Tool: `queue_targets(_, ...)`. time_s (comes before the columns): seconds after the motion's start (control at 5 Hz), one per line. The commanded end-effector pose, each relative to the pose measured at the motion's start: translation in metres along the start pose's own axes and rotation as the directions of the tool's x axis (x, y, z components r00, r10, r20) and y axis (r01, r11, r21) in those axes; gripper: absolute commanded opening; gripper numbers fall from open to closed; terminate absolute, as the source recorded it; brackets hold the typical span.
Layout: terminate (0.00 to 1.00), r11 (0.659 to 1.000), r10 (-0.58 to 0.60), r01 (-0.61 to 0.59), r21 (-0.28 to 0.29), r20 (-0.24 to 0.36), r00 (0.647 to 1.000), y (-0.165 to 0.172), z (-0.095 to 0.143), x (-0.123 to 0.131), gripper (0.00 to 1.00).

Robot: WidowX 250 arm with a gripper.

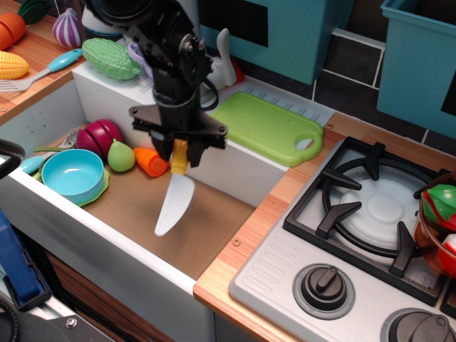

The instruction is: Put knife on cutting board

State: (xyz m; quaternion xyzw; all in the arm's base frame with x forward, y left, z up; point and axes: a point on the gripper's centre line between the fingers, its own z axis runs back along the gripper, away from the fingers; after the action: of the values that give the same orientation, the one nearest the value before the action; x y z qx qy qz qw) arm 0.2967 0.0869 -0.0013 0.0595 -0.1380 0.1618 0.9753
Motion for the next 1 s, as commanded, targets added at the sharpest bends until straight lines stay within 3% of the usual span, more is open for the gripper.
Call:
queue_targets(0.0, 0.0, 1.0, -0.03, 0.031, -0.002, 0.09, 0.996, -0.009, 0.04, 0.022, 0.0)
queue_targets(0.4, 0.0, 0.99, -0.129, 0.133, -0.034, 0.115, 0.985, -0.025, 0.055, 0.06, 0.0)
queue_targets(0.8, 0.0, 0.98, -0.154, 0.168, -0.102, 0.136, 0.979, -0.046, 0.041, 0.089, 0.0)
